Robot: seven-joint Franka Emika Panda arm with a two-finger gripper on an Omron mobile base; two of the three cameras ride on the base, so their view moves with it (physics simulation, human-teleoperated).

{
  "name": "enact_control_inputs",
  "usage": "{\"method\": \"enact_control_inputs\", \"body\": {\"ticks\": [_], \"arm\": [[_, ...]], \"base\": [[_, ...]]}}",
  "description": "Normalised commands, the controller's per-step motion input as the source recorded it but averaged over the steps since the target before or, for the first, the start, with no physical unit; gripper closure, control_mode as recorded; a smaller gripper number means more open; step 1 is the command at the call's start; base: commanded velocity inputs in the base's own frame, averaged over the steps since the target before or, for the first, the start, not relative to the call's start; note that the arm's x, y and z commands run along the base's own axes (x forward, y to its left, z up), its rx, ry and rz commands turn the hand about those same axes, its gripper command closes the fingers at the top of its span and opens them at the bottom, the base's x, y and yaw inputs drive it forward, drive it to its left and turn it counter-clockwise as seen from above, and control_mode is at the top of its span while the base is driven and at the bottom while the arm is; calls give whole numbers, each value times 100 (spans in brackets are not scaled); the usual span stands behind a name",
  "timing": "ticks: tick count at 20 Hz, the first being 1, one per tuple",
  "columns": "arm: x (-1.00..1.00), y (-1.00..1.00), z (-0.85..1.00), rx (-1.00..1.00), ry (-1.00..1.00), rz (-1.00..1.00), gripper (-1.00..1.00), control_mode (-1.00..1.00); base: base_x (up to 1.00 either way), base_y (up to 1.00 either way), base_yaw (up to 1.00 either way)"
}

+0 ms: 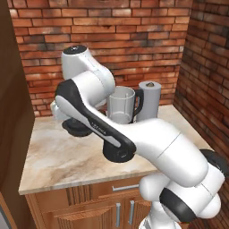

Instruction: Open the blender lid, put the tangerine in the blender, close the lid, and start the blender.

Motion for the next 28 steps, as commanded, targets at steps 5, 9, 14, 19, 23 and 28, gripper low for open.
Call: {"method": "enact_control_inputs", "body": {"ticks": [5,9,14,19,23,28], "arm": [[11,30,-72,0,2,0,100,-100],[10,44,-68,0,8,-2,100,-100],[24,31,-61,0,7,-3,100,-100],[46,21,-53,-1,5,-6,100,-100],[38,18,-46,-4,1,-7,100,-100],[17,15,-44,-4,-1,-6,100,-100]], "base": [[0,0,0],[0,0,0],[0,0,0],[0,0,0],[0,0,0],[0,0,0]]}}
